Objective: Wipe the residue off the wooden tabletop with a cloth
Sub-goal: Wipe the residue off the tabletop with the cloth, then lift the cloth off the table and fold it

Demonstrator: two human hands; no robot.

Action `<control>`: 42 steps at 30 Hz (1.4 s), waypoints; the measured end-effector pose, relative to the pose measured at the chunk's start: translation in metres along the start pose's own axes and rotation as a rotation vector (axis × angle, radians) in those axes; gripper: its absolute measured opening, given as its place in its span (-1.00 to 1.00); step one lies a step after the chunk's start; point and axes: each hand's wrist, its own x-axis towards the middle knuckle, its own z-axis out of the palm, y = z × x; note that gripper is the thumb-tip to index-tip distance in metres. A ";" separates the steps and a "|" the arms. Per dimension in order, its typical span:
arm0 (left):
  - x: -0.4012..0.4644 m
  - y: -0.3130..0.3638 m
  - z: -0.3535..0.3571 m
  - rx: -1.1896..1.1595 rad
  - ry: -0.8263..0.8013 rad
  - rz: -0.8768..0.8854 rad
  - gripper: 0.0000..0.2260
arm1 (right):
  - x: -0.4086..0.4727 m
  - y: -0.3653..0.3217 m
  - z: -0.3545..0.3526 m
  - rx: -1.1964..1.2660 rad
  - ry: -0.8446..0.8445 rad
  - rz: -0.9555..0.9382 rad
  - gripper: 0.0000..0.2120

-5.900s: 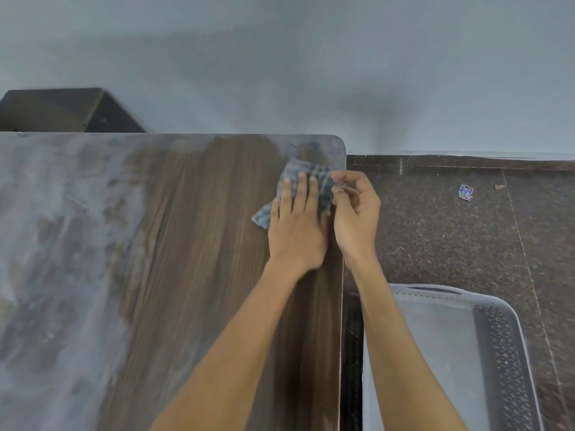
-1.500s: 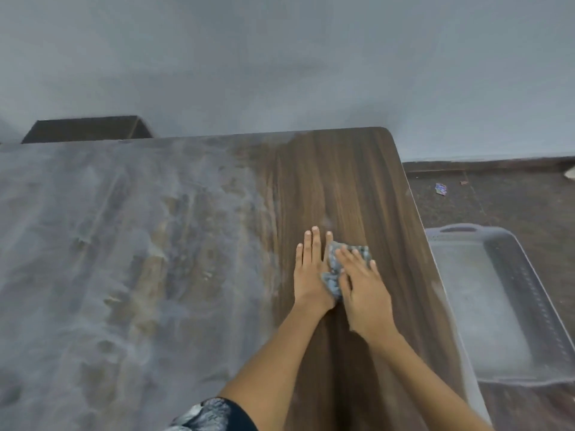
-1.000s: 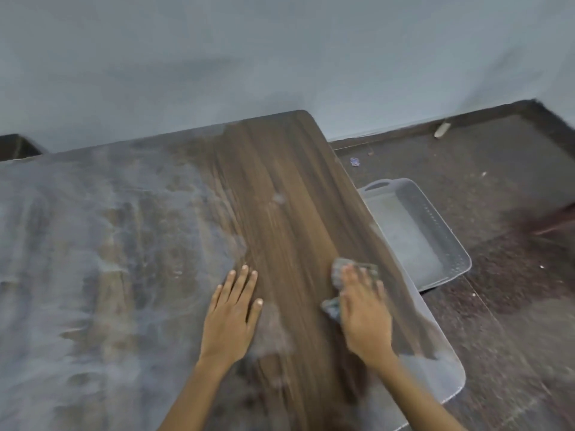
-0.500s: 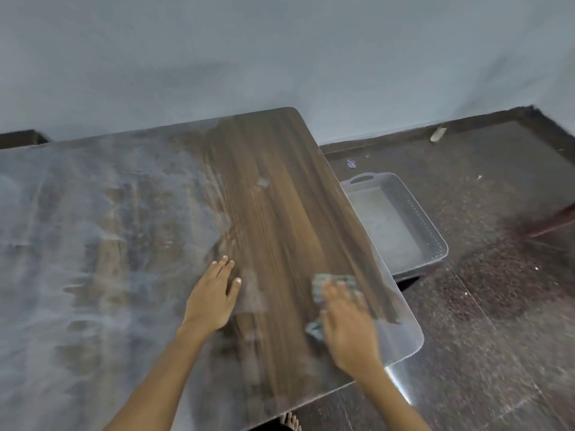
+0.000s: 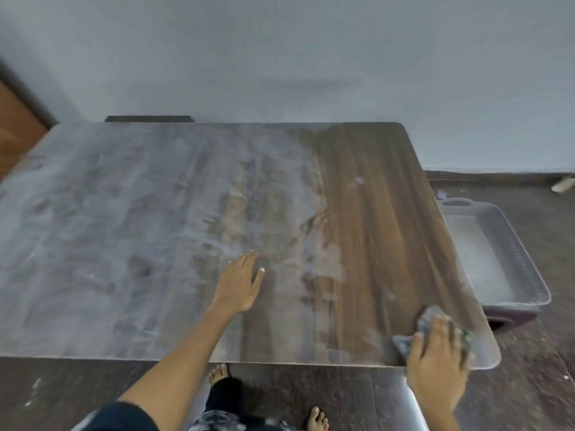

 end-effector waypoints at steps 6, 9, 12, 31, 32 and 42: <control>0.001 -0.086 -0.030 -0.044 0.071 -0.120 -0.43 | 0.008 -0.153 0.041 0.060 -0.061 0.114 -0.36; 0.014 -0.133 -0.048 -0.063 0.037 -0.102 -0.30 | 0.002 -0.265 0.081 0.078 -0.230 -0.009 -0.39; 0.034 -0.177 -0.072 -0.076 0.007 -0.083 -0.36 | 0.000 -0.381 0.107 0.123 -0.364 -0.114 -0.39; 0.148 -0.219 -0.126 -0.361 -0.033 -0.378 -0.69 | 0.011 -0.528 0.139 0.504 -0.792 0.023 -0.73; 0.150 -0.219 -0.131 -0.454 -0.057 -0.414 -0.71 | 0.013 -0.531 0.136 0.587 -0.845 0.036 -0.84; 0.162 -0.186 -0.207 -1.058 -0.187 -0.552 -0.50 | 0.049 -0.556 0.073 1.010 -1.003 0.073 -0.71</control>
